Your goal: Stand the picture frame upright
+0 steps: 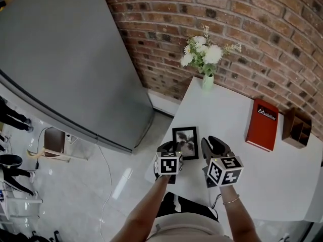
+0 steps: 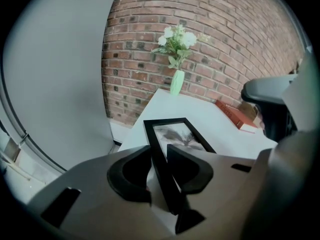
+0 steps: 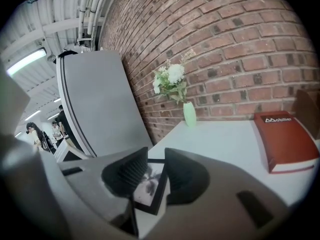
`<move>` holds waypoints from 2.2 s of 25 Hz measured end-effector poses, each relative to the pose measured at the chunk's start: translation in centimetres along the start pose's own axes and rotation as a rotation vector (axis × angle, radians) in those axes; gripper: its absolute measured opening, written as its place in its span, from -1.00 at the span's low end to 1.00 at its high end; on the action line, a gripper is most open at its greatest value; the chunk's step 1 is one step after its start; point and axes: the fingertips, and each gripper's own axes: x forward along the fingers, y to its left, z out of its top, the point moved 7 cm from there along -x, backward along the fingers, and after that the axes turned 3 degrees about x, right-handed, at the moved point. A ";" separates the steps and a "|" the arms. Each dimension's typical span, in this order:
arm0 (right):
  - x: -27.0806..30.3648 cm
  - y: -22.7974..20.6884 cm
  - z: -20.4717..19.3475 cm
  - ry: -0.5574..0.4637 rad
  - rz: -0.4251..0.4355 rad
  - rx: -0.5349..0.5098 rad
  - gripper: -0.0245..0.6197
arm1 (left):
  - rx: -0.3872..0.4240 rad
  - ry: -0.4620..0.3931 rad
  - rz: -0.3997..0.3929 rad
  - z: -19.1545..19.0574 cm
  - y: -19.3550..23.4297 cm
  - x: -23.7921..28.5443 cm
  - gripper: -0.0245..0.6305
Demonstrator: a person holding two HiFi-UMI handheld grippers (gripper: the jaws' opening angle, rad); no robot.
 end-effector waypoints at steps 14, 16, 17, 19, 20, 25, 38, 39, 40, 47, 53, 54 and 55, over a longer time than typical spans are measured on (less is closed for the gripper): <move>5.1 0.5 -4.5 0.201 -0.060 -0.055 -0.64 | 0.005 0.001 -0.008 -0.2 0.2 0.2 -0.64; 5.7 0.2 -5.1 0.230 -0.083 -0.065 -0.64 | 0.001 0.006 -0.015 -0.1 0.2 0.2 -0.64; 6.0 0.0 -5.4 0.244 -0.092 -0.072 -0.64 | -0.002 0.008 -0.018 0.0 0.2 0.1 -0.64; 6.5 -0.1 -6.0 0.271 -0.103 -0.083 -0.64 | -0.007 0.010 -0.019 0.0 0.3 -0.1 -0.64; 6.8 -0.1 -6.3 0.286 -0.106 -0.087 -0.64 | -0.009 0.011 -0.018 -0.1 0.3 -0.1 -0.64; 7.3 -0.9 -7.3 0.331 -0.130 -0.039 -0.64 | -0.013 0.012 -0.022 0.0 0.3 0.0 -0.64; 7.7 -0.9 -7.4 0.363 -0.120 -0.027 -0.67 | -0.002 0.016 -0.027 0.1 0.3 0.0 -0.64; 7.6 -0.8 -7.4 0.360 -0.123 -0.031 -0.67 | 0.003 0.021 -0.027 0.1 0.3 0.1 -0.64; 7.5 -0.8 -7.4 0.358 -0.125 -0.031 -0.67 | 0.005 0.025 -0.026 0.1 0.3 0.0 -0.65; 6.4 -0.3 -6.3 0.277 -0.126 -0.045 -0.68 | 0.011 -0.033 -0.010 1.0 -0.1 -0.9 -0.70; 4.6 -0.1 -4.6 0.200 -0.143 -0.050 -0.69 | 0.077 -0.096 -0.019 2.9 -1.4 -2.3 -0.71; 4.2 -0.2 -4.3 0.179 -0.151 -0.053 -0.69 | 0.099 -0.115 -0.022 3.4 -1.8 -2.6 -0.71; 3.7 -0.3 -3.9 0.155 -0.159 -0.053 -0.69 | 0.120 -0.135 -0.025 3.9 -2.2 -2.8 -0.71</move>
